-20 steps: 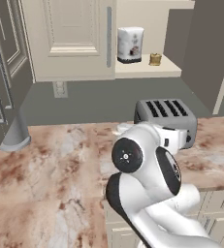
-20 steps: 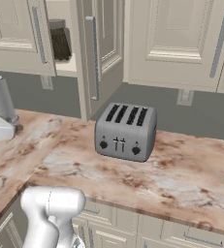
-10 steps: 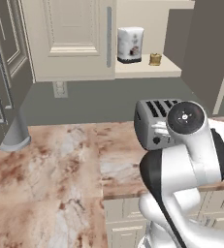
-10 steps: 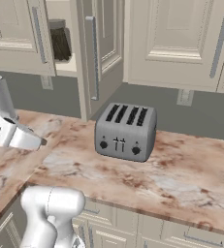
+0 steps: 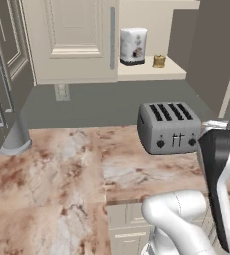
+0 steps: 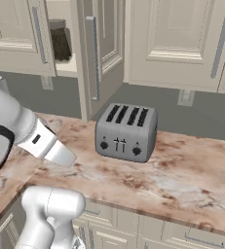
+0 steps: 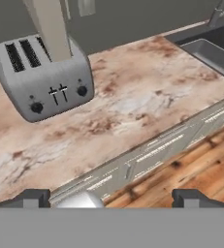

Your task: Pick the jar and candle from the dining table and place them in the open cabinet. Close the cabinet after placing the objects.

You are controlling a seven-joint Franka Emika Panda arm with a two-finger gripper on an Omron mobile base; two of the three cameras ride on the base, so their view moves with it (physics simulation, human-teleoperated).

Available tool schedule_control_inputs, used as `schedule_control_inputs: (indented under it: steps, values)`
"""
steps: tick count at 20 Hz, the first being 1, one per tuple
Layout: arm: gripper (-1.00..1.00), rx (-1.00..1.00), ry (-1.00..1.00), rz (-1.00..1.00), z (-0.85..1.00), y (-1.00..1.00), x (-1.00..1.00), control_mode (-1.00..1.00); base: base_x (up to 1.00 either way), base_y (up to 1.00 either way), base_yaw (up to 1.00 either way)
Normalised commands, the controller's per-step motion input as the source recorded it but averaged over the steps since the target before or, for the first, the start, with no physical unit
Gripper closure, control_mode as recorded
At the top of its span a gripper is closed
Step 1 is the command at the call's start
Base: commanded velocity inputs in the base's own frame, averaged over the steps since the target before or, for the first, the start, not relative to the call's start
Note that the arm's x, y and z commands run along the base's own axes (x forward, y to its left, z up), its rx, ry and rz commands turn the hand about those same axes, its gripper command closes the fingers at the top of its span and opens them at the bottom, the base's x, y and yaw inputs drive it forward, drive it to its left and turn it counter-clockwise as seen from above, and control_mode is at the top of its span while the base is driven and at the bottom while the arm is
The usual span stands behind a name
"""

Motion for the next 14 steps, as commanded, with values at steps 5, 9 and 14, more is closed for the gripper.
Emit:
schedule_control_inputs:
  steps: [5,9,14]
  values:
    - [-1.0,0.16,0.0,0.0,0.0,-0.84,-0.34,-1.0,0.0,0.0,0.0]
    - [-1.0,0.15,-0.01,0.0,0.0,-0.75,-0.23,-1.0,0.0,0.0,0.0]
    - [-1.0,0.13,-0.11,0.03,-0.01,-0.59,-0.31,-1.0,0.0,0.0,0.0]
